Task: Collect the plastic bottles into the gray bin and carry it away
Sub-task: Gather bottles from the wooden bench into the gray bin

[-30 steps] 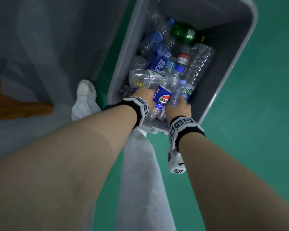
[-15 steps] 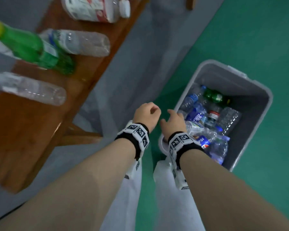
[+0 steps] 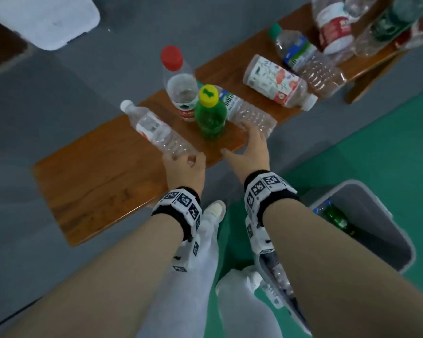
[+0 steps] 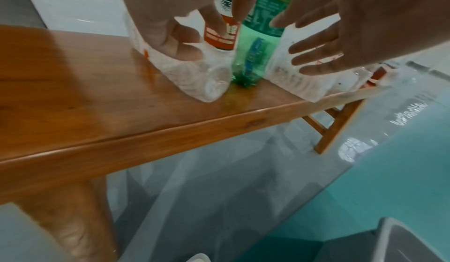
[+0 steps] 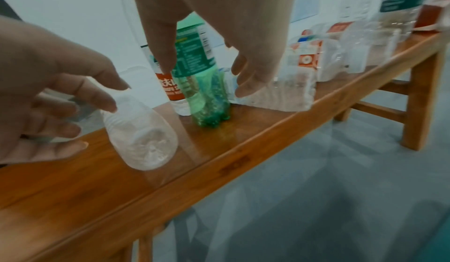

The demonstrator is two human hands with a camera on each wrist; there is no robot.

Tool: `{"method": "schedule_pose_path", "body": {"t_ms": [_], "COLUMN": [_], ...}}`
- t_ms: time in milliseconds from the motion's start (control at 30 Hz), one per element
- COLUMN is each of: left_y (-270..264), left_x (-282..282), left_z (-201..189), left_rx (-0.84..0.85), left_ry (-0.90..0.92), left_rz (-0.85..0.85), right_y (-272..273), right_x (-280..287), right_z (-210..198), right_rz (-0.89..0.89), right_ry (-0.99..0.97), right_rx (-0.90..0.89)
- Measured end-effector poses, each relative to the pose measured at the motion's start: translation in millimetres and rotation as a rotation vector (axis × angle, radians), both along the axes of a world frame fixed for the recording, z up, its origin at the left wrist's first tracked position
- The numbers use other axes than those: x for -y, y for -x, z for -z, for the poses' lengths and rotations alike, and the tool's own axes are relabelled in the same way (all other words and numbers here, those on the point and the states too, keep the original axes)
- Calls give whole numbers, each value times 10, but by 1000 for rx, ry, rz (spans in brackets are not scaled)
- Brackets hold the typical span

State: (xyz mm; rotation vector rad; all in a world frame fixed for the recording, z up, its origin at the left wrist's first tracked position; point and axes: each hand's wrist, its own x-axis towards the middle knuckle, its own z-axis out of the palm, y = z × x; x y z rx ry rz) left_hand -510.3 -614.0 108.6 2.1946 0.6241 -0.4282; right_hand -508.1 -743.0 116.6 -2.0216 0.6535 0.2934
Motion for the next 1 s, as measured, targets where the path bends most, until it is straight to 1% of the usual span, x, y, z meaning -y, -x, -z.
{"method": "schedule_pose_path", "body": {"t_ms": [67, 133, 233, 300, 400, 533, 600, 700, 767, 833, 933, 1000], "left_y": [-55, -105, -259, -384, -549, -670, -693, -716, -697, -622, -383, -140], "left_x": [-181, -301, -447, -493, -476, -380, -349, -333, -316, -282, -149, -41], "left_z": [-24, -30, 19, 44, 75, 117, 174, 276, 311, 324, 326, 319], "left_rx": [18, 3, -81, -145, -253, -354, -365, -370, -352, -299, -194, -158], "left_ry": [-40, -91, -122, -119, -88, -51, -39, -69, -83, -93, -104, -92], "left_rz": [-140, -220, -375, -443, -447, -429, -437, -421, -447, -497, -533, -544], "right_y": [-189, -318, -452, -504, -537, -564, -553, -501, -429, -320, -58, 162], "right_x": [-184, -294, -424, -489, -537, -522, -494, -451, -423, -385, -282, -201], "right_z": [-41, -49, 10, 77, 182, 271, 308, 333, 332, 332, 300, 268], "right_rz": [-31, -39, -14, 27, 70, 79, 78, 73, 62, 52, 37, -1], "right_ry": [-34, -51, -36, 2, 57, 48, 34, 16, -2, -17, -39, -50], "right_rx": [13, 16, 50, 104, 193, 180, 193, 208, 199, 199, 190, 178]}}
